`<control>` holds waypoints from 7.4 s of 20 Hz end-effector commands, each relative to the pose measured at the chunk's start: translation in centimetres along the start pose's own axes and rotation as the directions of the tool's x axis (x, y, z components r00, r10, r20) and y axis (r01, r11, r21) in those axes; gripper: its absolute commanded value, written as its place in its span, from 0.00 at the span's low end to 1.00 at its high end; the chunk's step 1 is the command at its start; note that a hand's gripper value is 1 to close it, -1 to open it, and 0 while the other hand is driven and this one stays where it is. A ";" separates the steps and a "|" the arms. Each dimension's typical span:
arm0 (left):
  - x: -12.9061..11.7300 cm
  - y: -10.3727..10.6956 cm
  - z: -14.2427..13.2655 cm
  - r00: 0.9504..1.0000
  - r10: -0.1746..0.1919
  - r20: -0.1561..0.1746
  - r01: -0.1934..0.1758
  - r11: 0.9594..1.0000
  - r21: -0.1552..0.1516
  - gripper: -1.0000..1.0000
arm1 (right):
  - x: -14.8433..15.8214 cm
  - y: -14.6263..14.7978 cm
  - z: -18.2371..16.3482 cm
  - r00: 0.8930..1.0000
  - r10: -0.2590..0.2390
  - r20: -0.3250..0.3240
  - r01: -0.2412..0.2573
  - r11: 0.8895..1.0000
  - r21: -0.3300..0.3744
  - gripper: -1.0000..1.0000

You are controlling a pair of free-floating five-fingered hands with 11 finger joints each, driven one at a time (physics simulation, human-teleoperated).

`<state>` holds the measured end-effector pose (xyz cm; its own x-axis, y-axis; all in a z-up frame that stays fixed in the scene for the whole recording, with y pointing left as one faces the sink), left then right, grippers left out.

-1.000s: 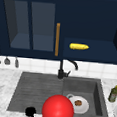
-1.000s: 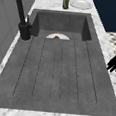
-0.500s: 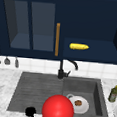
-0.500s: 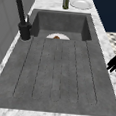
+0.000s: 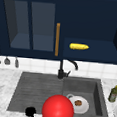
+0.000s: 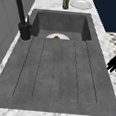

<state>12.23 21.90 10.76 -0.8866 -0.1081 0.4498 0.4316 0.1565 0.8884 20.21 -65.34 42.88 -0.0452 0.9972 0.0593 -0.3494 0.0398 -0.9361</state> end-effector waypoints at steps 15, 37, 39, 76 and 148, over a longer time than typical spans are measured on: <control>0.0 0.0 0.0 1.000 0.000 0.000 0.000 1.000 0.000 0.50 | 2.1 -8.0 8.8 0.999 0.052 -0.010 -0.050 0.990 0.130 0.00; 0.0 0.0 0.0 1.000 0.000 0.000 0.000 1.000 0.000 0.50 | 9.5 -11.0 16.8 0.994 0.100 -0.033 -0.095 0.987 0.127 0.00; 0.0 0.0 0.0 1.000 0.000 0.000 0.000 1.000 0.000 0.50 | 10.2 -10.5 18.8 0.993 0.109 -0.036 -0.104 0.988 0.118 0.00; 0.0 0.0 0.0 1.000 0.000 0.000 0.000 1.000 0.000 0.50 | 29.4 -15.5 24.0 0.917 0.278 -0.286 -0.294 0.956 -0.014 0.00; 0.0 0.0 0.0 1.000 0.000 0.000 0.000 1.000 0.000 0.50 | 51.6 -16.7 -4.1 0.644 0.022 -0.764 -0.266 0.944 -0.197 0.00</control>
<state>12.23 21.90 10.76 -0.8866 -0.1081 0.4498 0.4316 0.1565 0.8884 26.05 -14.73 60.81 0.6219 0.7435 -0.2460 -0.1094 -0.2285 -0.9674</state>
